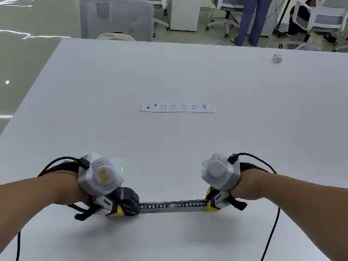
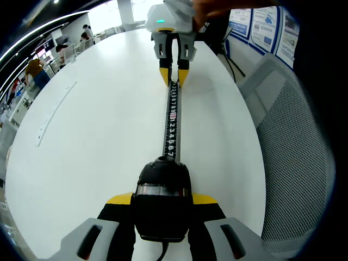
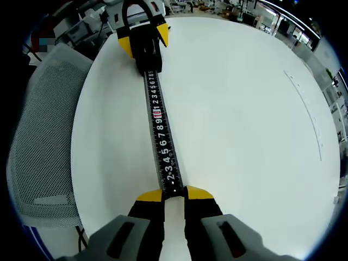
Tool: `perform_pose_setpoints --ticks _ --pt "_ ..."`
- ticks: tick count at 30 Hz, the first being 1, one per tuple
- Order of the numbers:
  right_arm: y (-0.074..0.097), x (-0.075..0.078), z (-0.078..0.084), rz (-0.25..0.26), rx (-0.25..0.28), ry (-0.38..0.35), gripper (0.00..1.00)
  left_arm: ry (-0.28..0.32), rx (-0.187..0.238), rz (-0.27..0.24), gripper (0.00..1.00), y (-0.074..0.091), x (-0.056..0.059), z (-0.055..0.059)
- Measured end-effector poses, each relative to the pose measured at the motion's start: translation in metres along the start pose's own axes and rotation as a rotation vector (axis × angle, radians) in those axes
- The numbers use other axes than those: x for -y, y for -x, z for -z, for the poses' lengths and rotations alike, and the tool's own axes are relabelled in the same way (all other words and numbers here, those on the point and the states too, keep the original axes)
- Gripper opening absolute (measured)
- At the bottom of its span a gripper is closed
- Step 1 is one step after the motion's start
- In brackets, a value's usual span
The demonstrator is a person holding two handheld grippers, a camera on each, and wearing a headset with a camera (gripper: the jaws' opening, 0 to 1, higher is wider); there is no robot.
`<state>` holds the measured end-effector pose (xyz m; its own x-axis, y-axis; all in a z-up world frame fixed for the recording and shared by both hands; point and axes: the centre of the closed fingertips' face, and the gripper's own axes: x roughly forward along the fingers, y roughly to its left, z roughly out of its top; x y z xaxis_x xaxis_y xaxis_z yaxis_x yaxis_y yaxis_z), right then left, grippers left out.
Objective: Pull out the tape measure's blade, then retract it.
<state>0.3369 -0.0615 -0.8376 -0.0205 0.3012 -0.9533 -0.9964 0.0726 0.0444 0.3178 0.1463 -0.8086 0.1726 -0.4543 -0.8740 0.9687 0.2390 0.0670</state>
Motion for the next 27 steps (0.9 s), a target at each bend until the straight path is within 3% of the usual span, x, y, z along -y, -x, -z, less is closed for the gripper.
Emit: perform_pose_setpoints --ticks 27 --pt "0.004 0.003 0.012 0.006 -0.007 -0.009 0.12 0.001 0.002 0.001 0.34 0.000 -0.001 0.000"
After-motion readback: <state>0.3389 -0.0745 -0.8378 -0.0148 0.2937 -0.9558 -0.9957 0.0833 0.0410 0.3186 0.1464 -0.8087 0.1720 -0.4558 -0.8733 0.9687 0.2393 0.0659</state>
